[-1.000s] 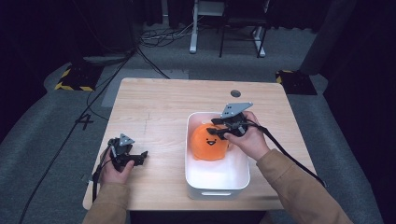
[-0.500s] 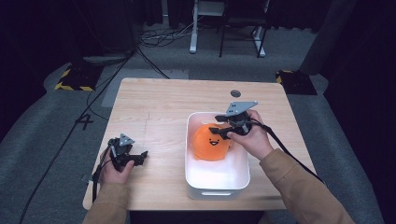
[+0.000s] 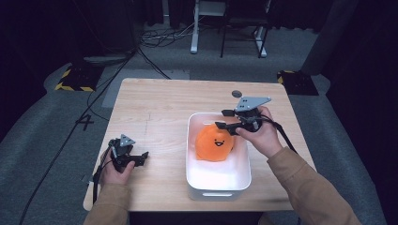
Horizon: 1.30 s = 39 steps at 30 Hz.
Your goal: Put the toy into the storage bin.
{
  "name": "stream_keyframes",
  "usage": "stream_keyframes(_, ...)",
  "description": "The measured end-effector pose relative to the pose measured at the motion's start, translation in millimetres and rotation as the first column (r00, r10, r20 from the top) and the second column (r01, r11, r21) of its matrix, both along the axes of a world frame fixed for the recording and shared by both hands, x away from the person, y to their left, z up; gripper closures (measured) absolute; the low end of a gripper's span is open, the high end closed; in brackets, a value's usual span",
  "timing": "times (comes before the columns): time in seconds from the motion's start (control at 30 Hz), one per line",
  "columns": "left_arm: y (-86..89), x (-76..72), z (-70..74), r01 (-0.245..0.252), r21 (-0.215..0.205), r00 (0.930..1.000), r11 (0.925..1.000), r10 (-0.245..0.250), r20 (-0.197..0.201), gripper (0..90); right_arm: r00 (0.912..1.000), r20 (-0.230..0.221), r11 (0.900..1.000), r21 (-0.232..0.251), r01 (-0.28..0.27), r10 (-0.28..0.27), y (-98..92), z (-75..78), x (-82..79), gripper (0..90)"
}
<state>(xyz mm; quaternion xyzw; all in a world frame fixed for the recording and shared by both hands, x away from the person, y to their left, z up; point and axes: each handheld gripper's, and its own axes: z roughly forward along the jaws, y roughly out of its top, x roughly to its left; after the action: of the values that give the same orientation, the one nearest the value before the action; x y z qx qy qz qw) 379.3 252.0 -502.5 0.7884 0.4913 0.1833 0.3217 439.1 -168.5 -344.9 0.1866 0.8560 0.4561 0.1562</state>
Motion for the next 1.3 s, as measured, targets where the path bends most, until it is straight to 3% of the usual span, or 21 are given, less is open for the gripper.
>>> stream_keyframes(0.27,0.0,0.0,0.0,0.000,0.000,1.0000,1.0000,0.000,0.000,17.6,0.9977,0.046,0.999,-0.007,0.049,-0.049,-18.8,17.4,-9.6,43.7)
stream_keyframes(0.43,0.0,0.1,0.0,0.000,0.000,1.0000,1.0000,0.000,0.000,17.5,0.9936,0.046,0.994,-0.032,0.105,-0.103,-33.8,27.9,-14.1,40.1)
stream_keyframes(0.53,0.0,0.2,0.0,0.001,-0.002,1.0000,1.0000,-0.001,-0.001,17.6,0.9922,0.032,0.993,-0.001,0.121,-0.121,-45.2,31.4,-15.7,38.5)
stream_keyframes(0.67,-0.1,0.2,0.0,0.001,-0.002,1.0000,1.0000,-0.001,-0.002,17.4,0.9858,0.021,0.986,-0.023,0.167,-0.167,-60.9,30.4,-17.6,36.0)
stream_keyframes(0.9,-0.6,0.9,-0.2,0.002,-0.001,1.0000,1.0000,-0.002,-0.002,16.7,0.9794,0.006,0.979,-0.012,0.202,-0.202,-88.1,23.1,-19.9,33.1)
stream_keyframes(0.97,-0.6,0.9,-0.1,0.003,-0.001,1.0000,1.0000,-0.003,-0.002,16.7,0.9754,0.007,0.975,-0.035,0.220,-0.220,-94.4,21.0,-21.2,31.0)
stream_keyframes(1.13,-0.6,0.9,-0.1,0.003,-0.001,1.0000,1.0000,-0.003,-0.002,16.7,0.9692,-0.029,0.969,-0.048,0.243,-0.245,-109.1,16.6,-23.9,28.3)
stream_keyframes(1.23,-0.6,0.9,-0.1,0.003,-0.001,1.0000,1.0000,-0.003,-0.003,16.7,0.9669,-0.064,0.969,-0.025,0.246,-0.247,-117.8,13.1,-24.2,27.6)
stream_keyframes(1.3,-0.6,0.9,-0.1,0.003,-0.001,1.0000,1.0000,-0.003,-0.002,16.7,0.9623,-0.069,0.964,-0.057,0.259,-0.263,-122.5,10.3,-23.4,24.3)
